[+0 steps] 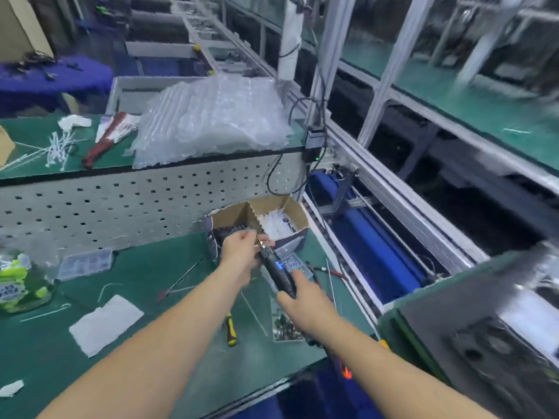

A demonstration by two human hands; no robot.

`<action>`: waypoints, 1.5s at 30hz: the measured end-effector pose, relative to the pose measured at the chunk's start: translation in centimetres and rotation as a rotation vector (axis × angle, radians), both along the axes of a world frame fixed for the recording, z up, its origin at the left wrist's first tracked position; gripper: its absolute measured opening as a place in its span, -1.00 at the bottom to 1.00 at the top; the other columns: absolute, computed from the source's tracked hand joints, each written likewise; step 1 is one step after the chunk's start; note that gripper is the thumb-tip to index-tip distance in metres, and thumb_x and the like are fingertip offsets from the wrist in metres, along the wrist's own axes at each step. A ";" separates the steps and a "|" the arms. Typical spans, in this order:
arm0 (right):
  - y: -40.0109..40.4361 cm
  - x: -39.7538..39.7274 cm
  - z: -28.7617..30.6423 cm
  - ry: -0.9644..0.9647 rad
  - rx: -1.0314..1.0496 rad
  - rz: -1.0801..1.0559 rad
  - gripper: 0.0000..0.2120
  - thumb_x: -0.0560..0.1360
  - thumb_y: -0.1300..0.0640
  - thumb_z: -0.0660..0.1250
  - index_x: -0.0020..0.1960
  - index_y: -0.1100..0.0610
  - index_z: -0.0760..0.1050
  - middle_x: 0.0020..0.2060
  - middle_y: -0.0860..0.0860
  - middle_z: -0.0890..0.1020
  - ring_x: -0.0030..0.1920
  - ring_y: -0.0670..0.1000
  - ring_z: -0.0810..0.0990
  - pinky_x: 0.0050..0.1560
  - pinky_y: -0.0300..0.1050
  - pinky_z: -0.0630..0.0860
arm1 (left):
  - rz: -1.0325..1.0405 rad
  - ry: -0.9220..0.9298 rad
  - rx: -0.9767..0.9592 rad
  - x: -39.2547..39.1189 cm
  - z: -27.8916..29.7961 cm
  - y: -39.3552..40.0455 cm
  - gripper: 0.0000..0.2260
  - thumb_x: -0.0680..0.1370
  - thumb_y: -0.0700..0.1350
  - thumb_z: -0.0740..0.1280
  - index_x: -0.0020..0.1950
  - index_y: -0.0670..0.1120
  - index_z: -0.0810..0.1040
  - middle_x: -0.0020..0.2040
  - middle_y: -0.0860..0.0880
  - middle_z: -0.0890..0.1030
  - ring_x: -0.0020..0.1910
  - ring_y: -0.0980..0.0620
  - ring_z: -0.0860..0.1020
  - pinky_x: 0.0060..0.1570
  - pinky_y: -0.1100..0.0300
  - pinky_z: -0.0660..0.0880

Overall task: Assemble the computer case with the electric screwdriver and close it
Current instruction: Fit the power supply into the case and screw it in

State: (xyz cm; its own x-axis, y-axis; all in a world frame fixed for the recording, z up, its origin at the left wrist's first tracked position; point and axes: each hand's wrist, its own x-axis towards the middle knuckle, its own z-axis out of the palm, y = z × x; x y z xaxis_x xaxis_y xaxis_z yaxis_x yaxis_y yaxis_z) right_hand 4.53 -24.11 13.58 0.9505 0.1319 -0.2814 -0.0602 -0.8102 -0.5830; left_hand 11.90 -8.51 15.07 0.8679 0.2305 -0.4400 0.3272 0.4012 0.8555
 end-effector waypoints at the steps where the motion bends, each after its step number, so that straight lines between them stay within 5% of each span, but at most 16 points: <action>1: -1.3 -0.1 1.2 -0.014 -0.001 -0.023 -0.74 0.50 -0.18 0.24 0.04 -0.08 0.26 -0.23 -0.04 0.53 -0.31 0.02 0.51 -0.36 -0.09 0.34 | -0.025 -0.023 0.007 0.5 1.1 -1.5 -0.86 0.73 -0.16 0.15 0.06 -0.15 0.47 -0.04 -0.11 0.69 -0.12 -0.07 0.72 -0.19 0.05 0.62; 4: -5.1 -0.6 4.0 -0.053 0.039 -0.090 -0.70 0.46 -0.20 0.22 0.05 -0.05 0.27 -0.18 0.08 0.59 -0.28 0.20 0.62 -0.33 -0.01 0.53 | -0.116 -0.082 0.014 1.2 4.6 -6.3 -0.84 0.74 -0.14 0.14 0.04 -0.16 0.45 -0.08 -0.11 0.70 -0.18 -0.04 0.70 -0.34 0.13 0.61; 8: -10.0 -1.9 6.8 -0.140 0.029 -0.161 -0.75 0.56 -0.12 0.29 0.04 -0.05 0.25 -0.15 0.04 0.55 -0.22 0.17 0.54 -0.25 0.01 0.44 | -0.213 -0.150 0.028 1.2 7.7 -12.0 -0.82 0.73 -0.13 0.16 0.09 -0.21 0.48 -0.14 -0.10 0.68 -0.37 0.08 0.68 -0.47 0.21 0.57; 16: -22.1 -9.5 11.2 -0.199 0.056 -0.308 -0.76 0.56 -0.09 0.26 0.06 0.03 0.30 -0.15 0.05 0.58 -0.17 0.13 0.58 -0.24 0.05 0.48 | -0.552 -0.231 0.051 -2.1 11.5 -24.5 -0.83 0.69 -0.13 0.27 0.15 -0.24 0.48 -0.09 -0.18 0.74 -0.06 -0.12 0.74 -0.25 0.02 0.65; 22: -28.4 -14.6 9.9 -0.228 0.071 -0.396 -0.74 0.57 -0.13 0.25 0.08 0.01 0.30 -0.15 0.03 0.56 -0.19 0.09 0.56 -0.29 0.01 0.43 | -0.593 -0.168 0.077 -7.3 11.5 -32.4 -0.78 0.68 -0.15 0.29 0.20 -0.31 0.49 -0.03 -0.23 0.72 -0.04 -0.14 0.73 -0.16 -0.03 0.67; 28: -31.8 -18.4 6.3 -0.136 0.194 -0.429 -0.60 0.43 -0.20 0.36 0.09 -0.04 0.28 -0.14 -0.07 0.55 -0.23 -0.07 0.54 -0.35 -0.11 0.39 | -0.571 -0.017 0.136 -11.2 8.9 -37.5 -0.73 0.67 -0.15 0.30 0.30 -0.29 0.51 0.04 -0.21 0.70 -0.16 -0.07 0.67 -0.42 0.17 0.56; 32: -33.0 -20.0 5.5 -0.046 0.341 -0.411 -0.33 0.25 -0.19 0.53 0.20 -0.08 0.26 -0.04 -0.07 0.55 -0.12 -0.07 0.59 -0.22 -0.09 0.53 | -0.590 -0.004 0.138 -12.0 7.0 -39.5 -0.77 0.63 -0.07 0.35 0.20 -0.19 0.57 -0.01 -0.11 0.75 -0.18 0.00 0.69 -0.32 0.17 0.55; 41: -32.4 -21.5 3.7 -0.066 0.412 -0.632 -0.38 0.32 0.01 0.50 0.25 -0.09 0.24 -0.11 0.01 0.52 -0.23 -0.03 0.53 -0.30 -0.10 0.49 | -0.720 -0.048 0.100 -12.5 4.4 -42.9 -0.86 0.61 -0.10 0.39 0.09 -0.15 0.59 -0.18 -0.08 0.73 -0.29 0.02 0.66 -0.31 0.17 0.57; 45: -30.9 -21.9 2.7 -0.077 0.436 -0.775 -0.34 0.35 0.03 0.46 0.34 -0.09 0.21 -0.07 0.01 0.52 -0.23 -0.02 0.53 -0.36 -0.13 0.55 | -0.801 -0.278 0.517 -12.0 3.4 -42.9 -0.73 0.55 0.08 0.26 -0.19 -0.10 0.53 -0.25 -0.06 0.62 -0.24 -0.10 0.53 -0.28 0.11 0.43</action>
